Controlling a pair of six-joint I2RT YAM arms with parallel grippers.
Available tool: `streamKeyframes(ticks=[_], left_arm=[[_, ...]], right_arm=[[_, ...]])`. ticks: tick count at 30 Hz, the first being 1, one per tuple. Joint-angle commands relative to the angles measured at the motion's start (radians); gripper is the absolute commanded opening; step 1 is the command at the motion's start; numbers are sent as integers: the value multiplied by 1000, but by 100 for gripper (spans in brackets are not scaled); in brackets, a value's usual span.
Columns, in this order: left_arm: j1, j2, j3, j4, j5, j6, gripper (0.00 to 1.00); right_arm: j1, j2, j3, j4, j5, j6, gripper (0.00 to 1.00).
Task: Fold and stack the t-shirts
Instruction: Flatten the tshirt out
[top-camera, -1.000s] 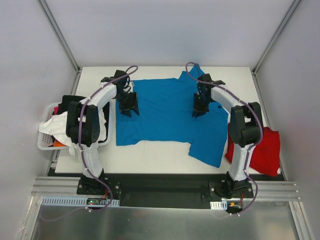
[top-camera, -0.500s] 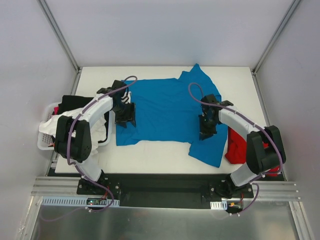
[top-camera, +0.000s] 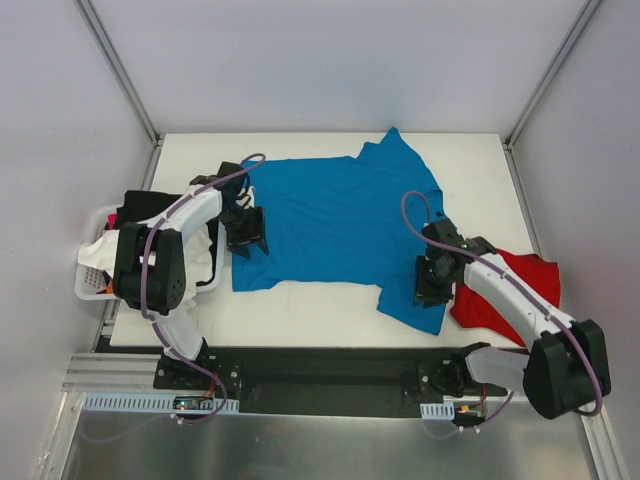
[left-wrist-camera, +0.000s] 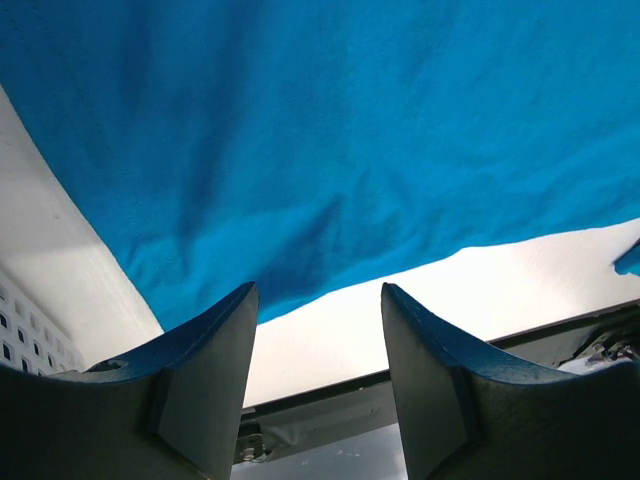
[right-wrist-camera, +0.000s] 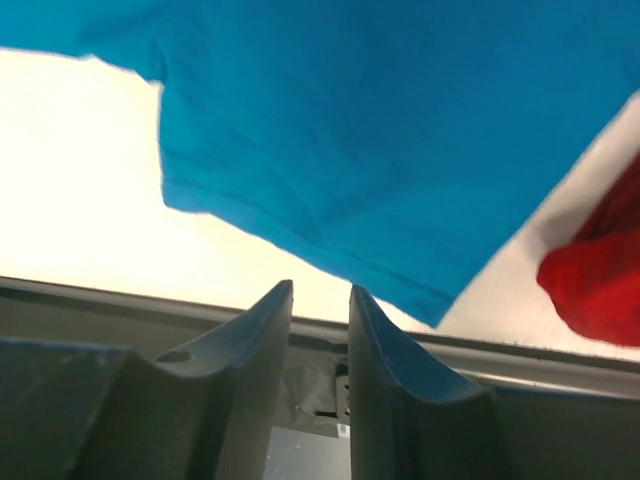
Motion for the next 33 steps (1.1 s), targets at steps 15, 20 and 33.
streamKeyframes(ticks=[15,20,33], left_arm=[[-25,21,102,-31,22,23,53],[-28,23,110,-34,22,21,52],[-30,23,131,-45,6,32,53]], right_arm=[[5,-395,-158,-259,128,189,34],[5,-377,-103,-329,102,209,45],[1,-421,-279,-43,-22,340,58]])
